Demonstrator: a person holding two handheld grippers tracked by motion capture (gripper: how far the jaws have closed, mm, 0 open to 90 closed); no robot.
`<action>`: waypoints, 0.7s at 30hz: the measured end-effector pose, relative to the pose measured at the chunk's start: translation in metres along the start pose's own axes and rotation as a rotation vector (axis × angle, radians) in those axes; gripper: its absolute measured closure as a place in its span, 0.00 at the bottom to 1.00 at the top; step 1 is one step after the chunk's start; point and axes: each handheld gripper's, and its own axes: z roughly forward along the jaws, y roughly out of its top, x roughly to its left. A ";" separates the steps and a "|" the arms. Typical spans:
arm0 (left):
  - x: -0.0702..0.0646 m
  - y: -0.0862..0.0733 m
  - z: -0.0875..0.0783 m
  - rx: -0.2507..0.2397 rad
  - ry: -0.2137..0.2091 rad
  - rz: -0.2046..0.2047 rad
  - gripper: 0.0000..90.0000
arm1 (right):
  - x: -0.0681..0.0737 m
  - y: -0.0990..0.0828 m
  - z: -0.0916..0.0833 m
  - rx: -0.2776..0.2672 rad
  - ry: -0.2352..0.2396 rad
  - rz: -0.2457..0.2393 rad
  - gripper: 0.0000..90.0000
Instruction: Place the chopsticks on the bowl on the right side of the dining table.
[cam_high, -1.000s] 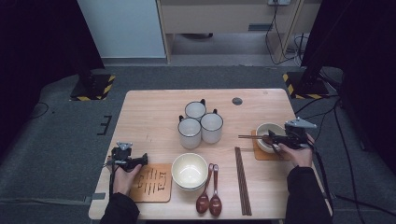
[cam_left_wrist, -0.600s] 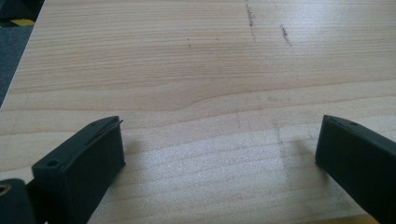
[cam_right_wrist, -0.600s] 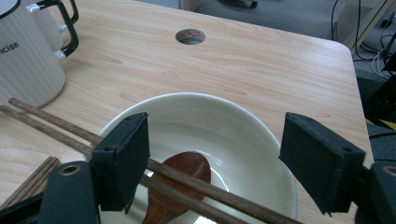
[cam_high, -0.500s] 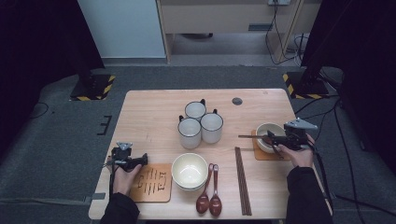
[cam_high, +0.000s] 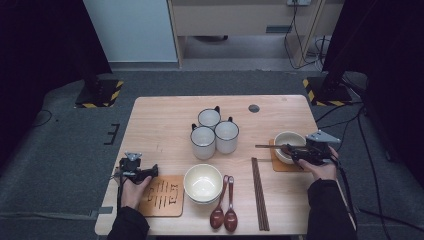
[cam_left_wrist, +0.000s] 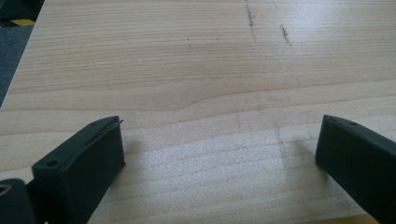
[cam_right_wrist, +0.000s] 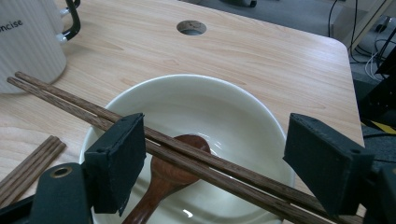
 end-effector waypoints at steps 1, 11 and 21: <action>0.000 0.000 0.000 0.001 0.000 0.000 0.00 | 0.000 0.000 0.000 0.001 -0.002 -0.001 0.23; 0.000 0.000 0.000 0.000 0.000 0.000 0.00 | -0.002 -0.002 0.003 0.004 -0.012 -0.006 0.23; 0.000 0.000 0.000 0.000 0.000 0.000 0.00 | -0.003 -0.002 0.003 0.002 -0.005 -0.001 0.23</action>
